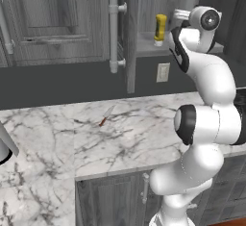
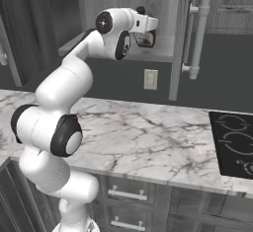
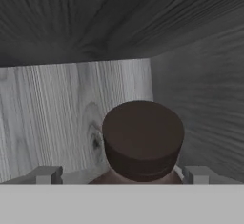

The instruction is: Pick the syrup bottle and mustard from the counter and place them in the cabinet.

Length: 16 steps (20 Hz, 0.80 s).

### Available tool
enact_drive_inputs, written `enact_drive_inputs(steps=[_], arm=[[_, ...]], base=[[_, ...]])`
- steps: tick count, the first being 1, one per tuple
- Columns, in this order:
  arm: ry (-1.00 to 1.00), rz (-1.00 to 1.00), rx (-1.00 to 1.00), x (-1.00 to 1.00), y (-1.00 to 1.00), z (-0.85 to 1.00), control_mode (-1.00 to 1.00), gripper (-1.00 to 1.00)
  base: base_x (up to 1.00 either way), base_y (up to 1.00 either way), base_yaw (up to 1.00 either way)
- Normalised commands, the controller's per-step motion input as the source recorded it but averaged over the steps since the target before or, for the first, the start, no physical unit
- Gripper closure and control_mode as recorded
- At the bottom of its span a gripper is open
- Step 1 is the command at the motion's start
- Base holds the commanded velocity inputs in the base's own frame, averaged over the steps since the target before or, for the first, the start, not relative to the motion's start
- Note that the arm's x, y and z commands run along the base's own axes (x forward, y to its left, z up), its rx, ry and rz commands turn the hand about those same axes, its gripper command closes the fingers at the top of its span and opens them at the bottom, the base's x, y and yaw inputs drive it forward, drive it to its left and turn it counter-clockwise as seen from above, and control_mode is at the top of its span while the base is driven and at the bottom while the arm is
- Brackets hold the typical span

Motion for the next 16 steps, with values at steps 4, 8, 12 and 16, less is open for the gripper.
enact_drive_inputs(steps=[4,8,12,16], arm=[[-0.09,0.02,-0.03,0.27,0.13,-0.32,-1.0,-1.0],[-0.05,0.03,-0.01,0.17,0.02,-0.16,-1.0,-1.0],[0.0,0.02,-0.03,0.0,-0.01,-0.04,-1.0,-1.0],[0.0,0.0,-0.04,-0.02,-0.01,0.0,-1.0,-1.0]], base=[[0.0,0.0,0.0],[0.0,0.0,0.0],[0.0,0.0,0.0],[0.0,0.0,0.0]])
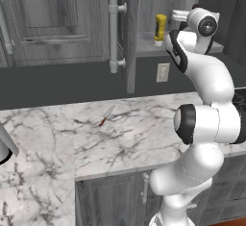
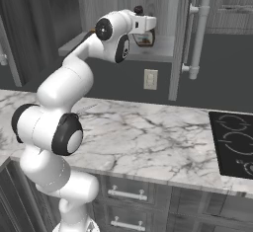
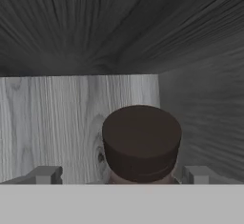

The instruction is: Pick the syrup bottle and mustard from the counter and place them in the cabinet.

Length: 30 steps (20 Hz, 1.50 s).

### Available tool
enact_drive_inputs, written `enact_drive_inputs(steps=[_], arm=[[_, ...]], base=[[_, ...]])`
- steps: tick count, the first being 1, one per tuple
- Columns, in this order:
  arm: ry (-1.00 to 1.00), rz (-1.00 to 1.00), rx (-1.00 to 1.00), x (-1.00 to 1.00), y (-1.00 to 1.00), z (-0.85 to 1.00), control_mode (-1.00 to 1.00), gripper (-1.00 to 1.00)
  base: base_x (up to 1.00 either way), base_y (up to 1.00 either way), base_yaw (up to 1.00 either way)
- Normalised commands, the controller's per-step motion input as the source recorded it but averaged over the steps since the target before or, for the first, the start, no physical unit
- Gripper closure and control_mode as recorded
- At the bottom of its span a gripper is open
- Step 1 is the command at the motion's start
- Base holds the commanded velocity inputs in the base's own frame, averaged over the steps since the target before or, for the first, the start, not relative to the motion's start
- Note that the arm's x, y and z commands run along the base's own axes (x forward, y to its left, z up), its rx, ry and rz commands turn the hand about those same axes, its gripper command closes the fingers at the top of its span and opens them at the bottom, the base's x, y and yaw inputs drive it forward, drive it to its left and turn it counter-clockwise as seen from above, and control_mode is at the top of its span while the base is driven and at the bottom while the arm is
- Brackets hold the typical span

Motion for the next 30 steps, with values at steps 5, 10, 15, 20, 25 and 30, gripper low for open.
enact_drive_inputs(steps=[5,10,15,20,25,30], arm=[[0.06,0.0,-0.07,0.05,0.0,-0.09,-1.0,-1.0],[0.14,0.0,-0.07,0.28,0.0,-0.22,-1.0,-1.0],[0.17,0.0,-0.06,0.26,0.0,-0.19,-1.0,-1.0],[0.13,0.0,-0.06,0.06,-0.02,-0.22,-1.0,-1.0],[0.05,0.0,-0.04,-0.04,0.0,-0.21,-1.0,-1.0],[0.0,0.0,-0.01,0.02,0.0,-0.29,-1.0,-1.0]], base=[[0.0,0.0,0.0],[0.0,0.0,0.0],[0.0,0.0,0.0],[0.0,0.0,0.0],[0.0,0.0,0.0],[0.0,0.0,0.0]])
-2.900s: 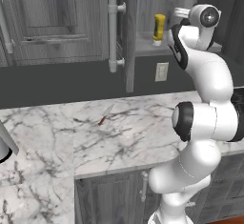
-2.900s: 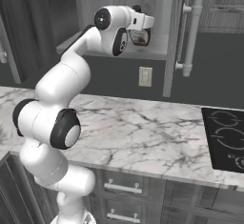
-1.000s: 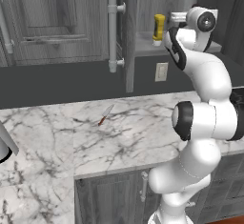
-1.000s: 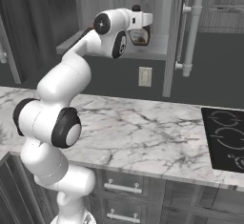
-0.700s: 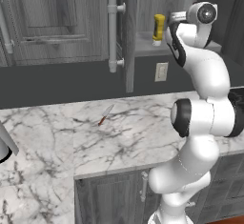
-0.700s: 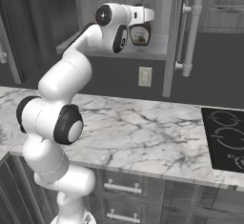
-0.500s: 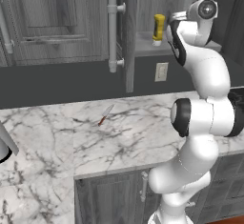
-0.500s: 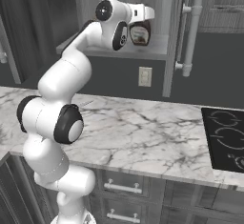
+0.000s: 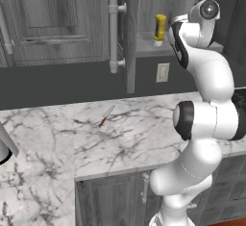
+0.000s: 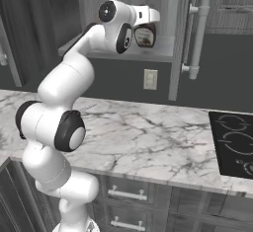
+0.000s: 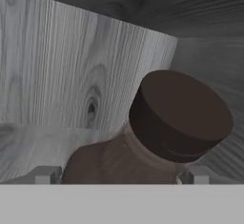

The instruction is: Pick the syrup bottle and mustard from the counter and place them in the cabinet.

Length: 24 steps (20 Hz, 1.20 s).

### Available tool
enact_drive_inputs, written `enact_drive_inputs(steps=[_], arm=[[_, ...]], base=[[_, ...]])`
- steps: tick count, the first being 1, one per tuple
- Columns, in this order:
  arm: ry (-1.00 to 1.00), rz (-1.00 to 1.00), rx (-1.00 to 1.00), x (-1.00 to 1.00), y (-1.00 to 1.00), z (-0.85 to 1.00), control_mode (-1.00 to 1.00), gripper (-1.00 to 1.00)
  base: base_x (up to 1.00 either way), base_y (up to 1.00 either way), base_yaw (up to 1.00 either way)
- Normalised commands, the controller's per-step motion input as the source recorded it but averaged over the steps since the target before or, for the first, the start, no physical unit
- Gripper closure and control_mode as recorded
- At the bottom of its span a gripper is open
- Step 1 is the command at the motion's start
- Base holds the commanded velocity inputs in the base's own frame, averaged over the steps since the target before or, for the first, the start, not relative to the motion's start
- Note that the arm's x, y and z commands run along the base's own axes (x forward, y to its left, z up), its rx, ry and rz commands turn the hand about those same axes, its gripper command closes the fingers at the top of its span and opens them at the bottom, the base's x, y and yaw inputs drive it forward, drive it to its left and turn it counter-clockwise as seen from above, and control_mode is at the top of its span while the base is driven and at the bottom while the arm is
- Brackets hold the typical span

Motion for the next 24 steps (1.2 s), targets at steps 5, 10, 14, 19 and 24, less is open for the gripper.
enact_drive_inputs(steps=[5,10,14,19,24], arm=[[0.0,0.0,0.0,0.0,0.0,-0.02,-1.0,-1.0],[-0.01,0.0,0.0,0.27,0.02,0.0,-1.0,-1.0],[0.0,0.0,0.0,0.51,0.0,-0.02,-1.0,-1.0],[0.08,0.0,-0.02,0.37,0.0,-0.06,-1.0,-1.0],[0.23,0.0,-0.08,0.29,0.0,0.0,-1.0,-1.0]], base=[[0.0,0.0,0.0],[0.0,0.0,0.0],[0.0,0.0,0.0],[0.0,0.0,0.0],[0.0,0.0,0.0]])
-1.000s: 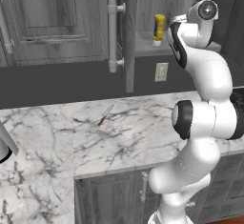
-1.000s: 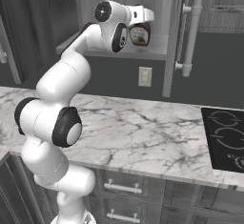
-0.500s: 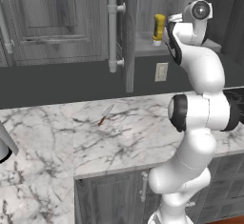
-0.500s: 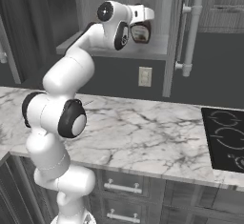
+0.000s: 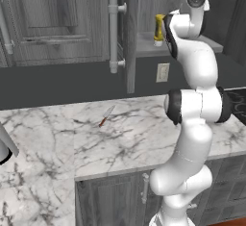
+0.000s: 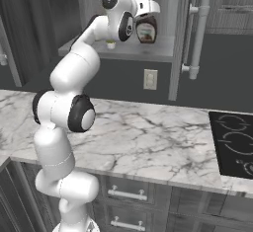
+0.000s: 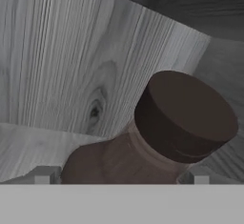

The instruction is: Pick the syrup bottle and mustard from the counter and place them in the cabinet.

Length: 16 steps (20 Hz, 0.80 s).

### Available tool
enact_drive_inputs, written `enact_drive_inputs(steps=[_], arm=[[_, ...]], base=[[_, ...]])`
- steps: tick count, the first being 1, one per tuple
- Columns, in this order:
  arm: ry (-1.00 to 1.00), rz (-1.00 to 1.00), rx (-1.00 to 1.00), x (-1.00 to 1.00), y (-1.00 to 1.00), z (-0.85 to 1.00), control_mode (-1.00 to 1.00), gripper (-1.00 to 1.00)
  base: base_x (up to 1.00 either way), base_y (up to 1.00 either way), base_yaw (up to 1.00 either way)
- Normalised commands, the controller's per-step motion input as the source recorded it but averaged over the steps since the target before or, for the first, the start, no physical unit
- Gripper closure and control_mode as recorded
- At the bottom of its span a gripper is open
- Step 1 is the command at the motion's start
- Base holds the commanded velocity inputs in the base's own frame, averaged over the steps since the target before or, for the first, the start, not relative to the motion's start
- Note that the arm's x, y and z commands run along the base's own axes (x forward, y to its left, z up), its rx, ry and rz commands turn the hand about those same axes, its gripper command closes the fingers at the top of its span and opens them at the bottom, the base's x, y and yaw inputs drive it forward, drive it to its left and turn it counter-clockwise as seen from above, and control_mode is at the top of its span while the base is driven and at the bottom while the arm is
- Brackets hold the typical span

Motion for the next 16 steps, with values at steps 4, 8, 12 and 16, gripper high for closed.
enact_drive_inputs(steps=[4,8,12,16], arm=[[0.15,0.01,-0.12,-0.01,-0.02,-0.03,-1.0,-1.0],[0.01,0.03,-0.05,-0.39,-0.08,0.07,-1.0,-1.0],[0.0,0.0,0.0,-0.41,-0.09,0.1,-1.0,-1.0],[-0.05,0.02,0.0,-0.36,-0.24,-0.14,-1.0,-1.0]], base=[[0.0,0.0,0.0],[0.0,0.0,0.0],[0.0,0.0,0.0],[0.0,0.0,0.0]])
